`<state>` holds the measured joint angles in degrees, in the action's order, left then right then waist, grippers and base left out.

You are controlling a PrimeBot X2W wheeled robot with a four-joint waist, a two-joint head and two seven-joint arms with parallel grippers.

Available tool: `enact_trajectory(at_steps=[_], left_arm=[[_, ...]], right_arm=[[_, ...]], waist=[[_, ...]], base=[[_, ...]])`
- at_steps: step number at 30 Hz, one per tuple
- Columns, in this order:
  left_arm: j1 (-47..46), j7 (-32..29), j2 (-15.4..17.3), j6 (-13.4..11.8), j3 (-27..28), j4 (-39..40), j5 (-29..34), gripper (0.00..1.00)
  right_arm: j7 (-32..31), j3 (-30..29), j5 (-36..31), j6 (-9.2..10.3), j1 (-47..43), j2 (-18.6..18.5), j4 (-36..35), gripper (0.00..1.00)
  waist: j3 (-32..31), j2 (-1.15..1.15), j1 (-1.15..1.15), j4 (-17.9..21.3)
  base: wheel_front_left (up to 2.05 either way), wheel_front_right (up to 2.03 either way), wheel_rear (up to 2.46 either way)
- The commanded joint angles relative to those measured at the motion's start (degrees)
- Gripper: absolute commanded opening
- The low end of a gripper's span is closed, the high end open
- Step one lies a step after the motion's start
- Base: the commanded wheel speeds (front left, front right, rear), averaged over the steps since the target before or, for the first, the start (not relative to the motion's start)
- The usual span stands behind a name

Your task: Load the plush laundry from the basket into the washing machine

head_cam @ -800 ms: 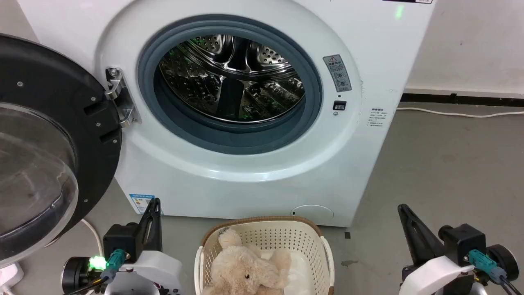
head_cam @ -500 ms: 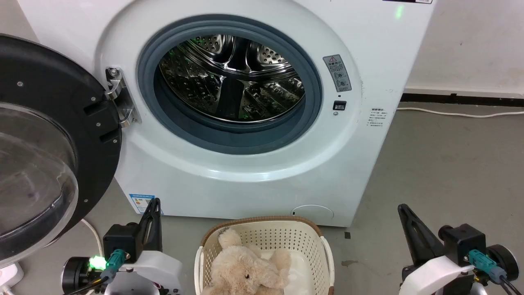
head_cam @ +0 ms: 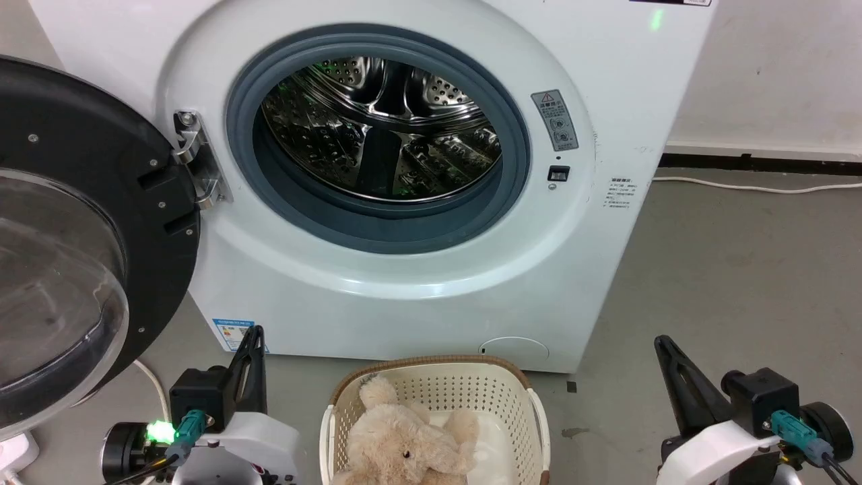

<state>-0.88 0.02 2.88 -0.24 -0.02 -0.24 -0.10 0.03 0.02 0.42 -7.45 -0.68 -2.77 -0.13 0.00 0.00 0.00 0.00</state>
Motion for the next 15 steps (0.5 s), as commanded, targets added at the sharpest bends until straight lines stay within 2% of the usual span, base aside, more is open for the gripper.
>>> enact_trajectory(at_steps=[1,15], left_arm=[[0.9,0.0,0.0,0.2,0.0,0.2,0.1,0.00],[0.9,0.0,0.0,0.2,0.0,0.2,0.1,0.00]], right_arm=[[0.0,0.0,-0.4,-0.03,0.7,-0.1,0.1,0.00],[0.0,0.0,-0.4,-0.03,0.7,-0.1,0.1,0.00]], waist=[[0.0,0.00,0.00,0.0],[0.0,0.00,0.00,0.0]], base=[[0.00,0.00,0.00],[0.00,0.00,0.00]])
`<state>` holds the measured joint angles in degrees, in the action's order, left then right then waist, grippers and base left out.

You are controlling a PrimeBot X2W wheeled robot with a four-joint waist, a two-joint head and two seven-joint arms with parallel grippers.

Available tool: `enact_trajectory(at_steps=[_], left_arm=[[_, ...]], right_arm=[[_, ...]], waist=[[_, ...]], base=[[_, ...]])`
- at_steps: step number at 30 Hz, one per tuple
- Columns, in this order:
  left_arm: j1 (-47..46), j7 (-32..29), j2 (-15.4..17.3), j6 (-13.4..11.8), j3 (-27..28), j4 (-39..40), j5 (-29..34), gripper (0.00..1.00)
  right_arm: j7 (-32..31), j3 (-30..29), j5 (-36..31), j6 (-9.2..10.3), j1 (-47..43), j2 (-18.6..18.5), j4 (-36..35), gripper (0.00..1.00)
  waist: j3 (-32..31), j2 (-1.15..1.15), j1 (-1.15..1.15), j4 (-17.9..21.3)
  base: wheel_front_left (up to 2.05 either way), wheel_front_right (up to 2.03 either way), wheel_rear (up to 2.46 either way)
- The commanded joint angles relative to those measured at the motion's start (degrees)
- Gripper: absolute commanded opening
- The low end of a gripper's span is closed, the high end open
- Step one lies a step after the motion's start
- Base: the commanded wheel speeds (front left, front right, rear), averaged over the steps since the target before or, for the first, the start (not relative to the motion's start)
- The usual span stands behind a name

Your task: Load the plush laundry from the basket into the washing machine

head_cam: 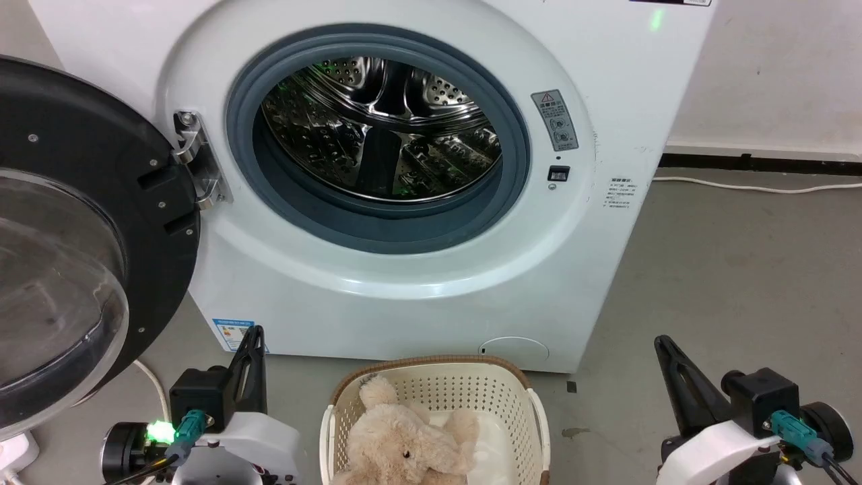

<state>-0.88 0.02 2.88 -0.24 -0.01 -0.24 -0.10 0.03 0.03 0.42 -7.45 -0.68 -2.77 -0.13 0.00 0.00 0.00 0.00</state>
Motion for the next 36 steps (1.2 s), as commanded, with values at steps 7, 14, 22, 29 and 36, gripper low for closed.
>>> enact_trajectory(at_steps=[7,14,22,29,36], left_arm=[[0.9,0.0,0.0,0.2,0.0,0.2,0.1,0.00],[0.0,0.2,0.0,-0.1,-0.3,-0.1,-0.4,1.00],[-0.1,1.0,0.0,-0.6,-1.3,-0.5,-1.4,1.00],[-0.7,1.2,0.0,-1.1,-2.3,-1.2,-2.6,1.00],[-2.2,0.0,0.0,-1.7,-3.8,-2.9,-4.1,1.00]], right_arm=[[0.0,0.0,-0.4,-0.03,0.7,-0.1,0.1,0.00],[0.3,-0.1,0.5,0.00,-0.2,0.0,0.0,1.00],[1.2,-0.6,1.6,0.00,-0.8,0.0,0.1,1.00],[2.0,-1.1,2.7,0.00,-1.2,0.0,0.1,1.00],[2.8,-1.6,3.7,-0.01,-1.3,0.0,0.1,1.00]], waist=[[0.0,0.00,0.00,0.0],[0.0,0.00,0.00,0.0],[0.0,0.00,0.00,0.0],[0.4,0.00,0.00,0.1],[1.2,0.00,0.00,0.6]], base=[[0.00,0.00,0.00],[0.00,0.00,0.00],[0.00,0.00,0.00],[0.00,0.00,0.00],[0.00,0.00,0.00]])
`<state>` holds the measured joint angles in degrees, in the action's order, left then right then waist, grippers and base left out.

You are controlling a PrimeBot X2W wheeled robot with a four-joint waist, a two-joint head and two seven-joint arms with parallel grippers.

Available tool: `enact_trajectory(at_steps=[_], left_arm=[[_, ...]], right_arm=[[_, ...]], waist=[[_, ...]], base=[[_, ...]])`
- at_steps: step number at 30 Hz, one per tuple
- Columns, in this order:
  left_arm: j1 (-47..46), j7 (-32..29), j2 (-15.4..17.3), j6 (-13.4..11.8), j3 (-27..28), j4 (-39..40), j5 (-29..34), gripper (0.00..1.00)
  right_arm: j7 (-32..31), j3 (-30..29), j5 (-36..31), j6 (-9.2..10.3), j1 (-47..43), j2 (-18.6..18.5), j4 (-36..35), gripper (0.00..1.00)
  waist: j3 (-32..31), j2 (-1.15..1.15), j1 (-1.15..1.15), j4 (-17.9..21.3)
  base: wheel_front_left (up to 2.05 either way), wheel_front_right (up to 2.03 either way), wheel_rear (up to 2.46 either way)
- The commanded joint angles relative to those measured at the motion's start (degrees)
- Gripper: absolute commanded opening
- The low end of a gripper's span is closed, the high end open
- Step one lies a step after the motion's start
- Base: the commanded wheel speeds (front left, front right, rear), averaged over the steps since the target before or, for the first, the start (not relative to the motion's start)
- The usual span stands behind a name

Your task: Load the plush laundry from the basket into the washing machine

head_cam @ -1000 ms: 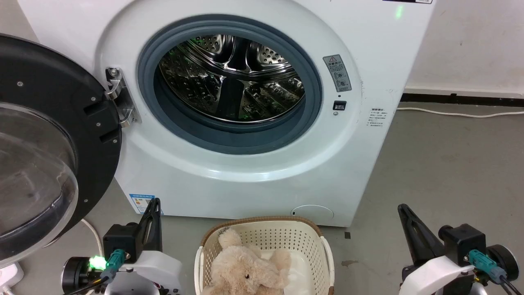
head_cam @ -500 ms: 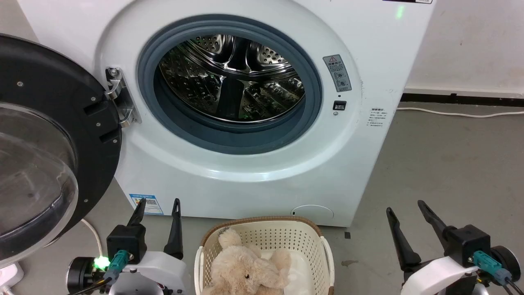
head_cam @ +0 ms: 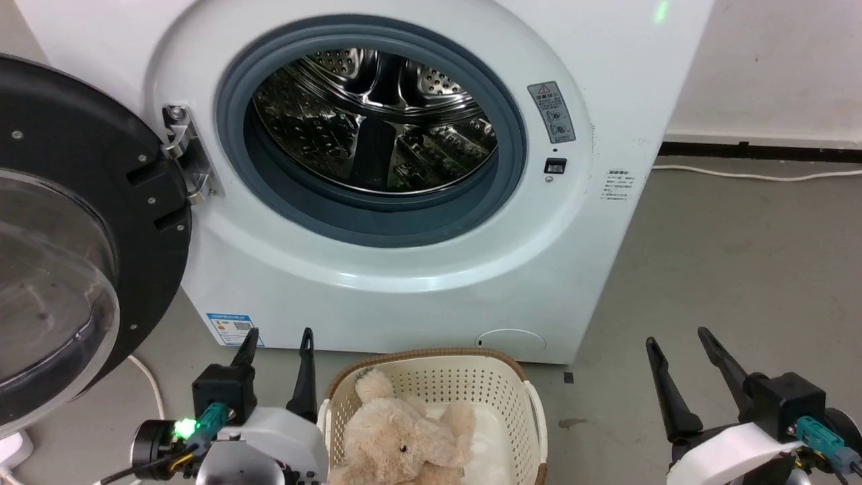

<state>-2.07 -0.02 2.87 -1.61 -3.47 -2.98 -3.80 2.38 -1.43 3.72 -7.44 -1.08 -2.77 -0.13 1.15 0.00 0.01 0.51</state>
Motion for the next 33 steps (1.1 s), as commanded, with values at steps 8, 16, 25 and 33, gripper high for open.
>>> enact_trajectory(at_steps=[8,16,25,33], left_arm=[[-3.7,-2.9,0.0,-1.2,-2.7,-3.4,-2.7,1.00],[-6.9,-6.2,0.0,-1.6,-5.4,-7.9,-4.5,1.00],[-10.6,-8.5,0.6,-1.4,-8.7,-14.3,-5.9,1.00],[-13.7,-9.7,1.1,-1.8,-10.9,-19.2,-7.1,1.00]], right_arm=[[1.4,-1.0,1.6,-0.02,-0.6,0.0,0.3,1.00],[2.4,-1.5,2.9,-0.02,0.2,0.0,0.5,1.00],[3.7,-2.0,4.8,-0.02,1.7,0.0,0.7,1.00],[4.7,-3.2,6.6,-0.03,2.7,0.0,0.2,1.00]], waist=[[1.7,0.00,-0.01,1.0],[4.1,0.00,-0.01,2.3],[8.1,0.00,-0.01,4.3],[12.1,0.00,-0.01,5.6]], base=[[0.00,0.00,0.00],[0.00,0.00,0.00],[0.00,0.00,0.00],[0.00,0.00,0.00]])
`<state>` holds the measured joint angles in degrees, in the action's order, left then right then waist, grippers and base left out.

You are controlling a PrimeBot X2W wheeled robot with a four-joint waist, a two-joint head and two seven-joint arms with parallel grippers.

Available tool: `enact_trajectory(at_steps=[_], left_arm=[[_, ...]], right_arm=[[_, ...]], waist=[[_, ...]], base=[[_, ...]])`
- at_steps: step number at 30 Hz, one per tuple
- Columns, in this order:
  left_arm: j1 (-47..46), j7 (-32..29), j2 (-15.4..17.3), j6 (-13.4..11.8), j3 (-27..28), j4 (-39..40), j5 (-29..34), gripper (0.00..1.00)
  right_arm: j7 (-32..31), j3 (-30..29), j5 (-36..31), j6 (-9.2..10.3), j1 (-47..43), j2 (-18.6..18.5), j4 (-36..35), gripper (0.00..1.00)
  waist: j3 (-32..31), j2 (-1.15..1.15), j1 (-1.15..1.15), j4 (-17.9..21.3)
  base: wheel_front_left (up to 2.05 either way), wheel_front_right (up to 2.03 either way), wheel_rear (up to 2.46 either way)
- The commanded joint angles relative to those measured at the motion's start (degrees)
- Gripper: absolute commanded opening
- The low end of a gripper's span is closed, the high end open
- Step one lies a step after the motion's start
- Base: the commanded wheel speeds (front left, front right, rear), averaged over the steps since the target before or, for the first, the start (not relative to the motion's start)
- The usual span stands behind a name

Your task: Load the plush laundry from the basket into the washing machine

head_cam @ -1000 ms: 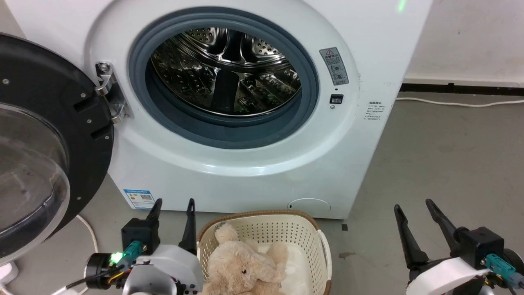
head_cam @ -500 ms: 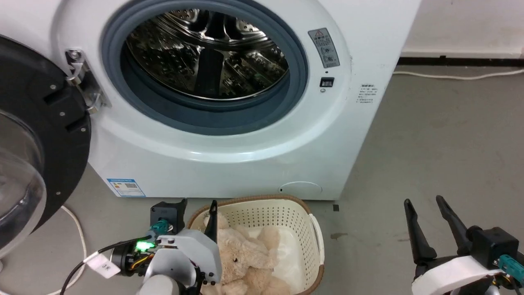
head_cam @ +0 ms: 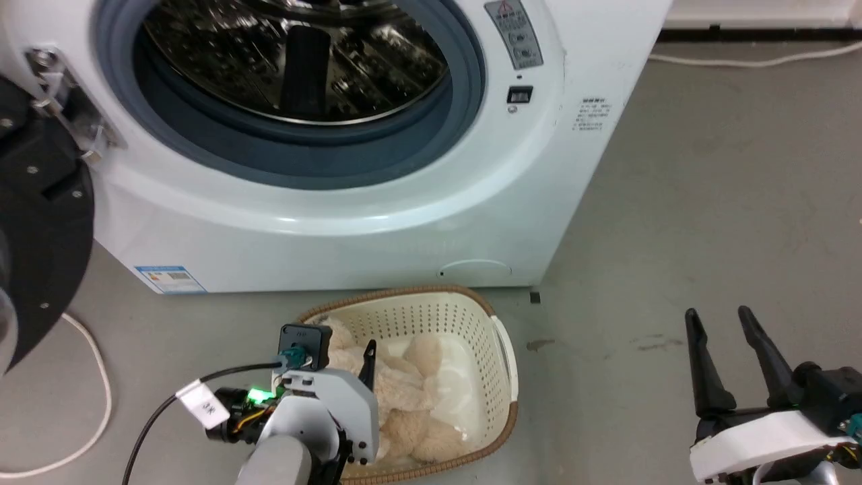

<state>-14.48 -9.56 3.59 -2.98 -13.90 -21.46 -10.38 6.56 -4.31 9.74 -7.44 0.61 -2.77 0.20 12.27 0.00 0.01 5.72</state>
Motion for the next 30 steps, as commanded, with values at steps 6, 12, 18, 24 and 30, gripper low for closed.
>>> enact_trajectory(at_steps=[6,12,18,24,30], left_arm=[[-4.6,-1.5,1.0,-1.1,-1.9,-4.1,-1.5,1.00],[-7.4,-3.2,2.4,-2.1,-3.3,-7.6,-2.3,1.00],[-9.8,-4.9,3.8,-4.1,-4.9,-10.8,-2.7,1.00],[-11.5,-7.3,4.8,-5.8,-6.1,-13.4,-3.4,1.00],[-13.5,-10.8,6.1,-8.0,-7.9,-16.0,-4.1,1.00]], right_arm=[[1.2,-1.0,2.0,-0.03,1.7,-0.1,-0.8,1.00],[1.9,-1.4,3.6,-0.03,2.7,-0.1,-1.5,1.00],[2.6,-2.0,5.2,-0.03,3.3,-0.1,-2.2,1.00],[3.2,-2.3,6.6,-0.03,3.8,-0.1,-2.9,1.00],[4.0,-2.5,8.2,-0.03,4.5,-0.1,-3.7,1.00]], waist=[[4.7,0.00,0.00,1.3],[8.1,0.00,0.00,2.5],[11.3,0.00,0.00,3.3],[13.9,0.00,0.00,3.9],[16.9,0.00,0.00,4.7]], base=[[0.00,0.00,0.00],[0.00,0.00,0.00],[0.00,0.00,0.00],[0.00,0.00,0.00],[0.00,0.00,0.00]])
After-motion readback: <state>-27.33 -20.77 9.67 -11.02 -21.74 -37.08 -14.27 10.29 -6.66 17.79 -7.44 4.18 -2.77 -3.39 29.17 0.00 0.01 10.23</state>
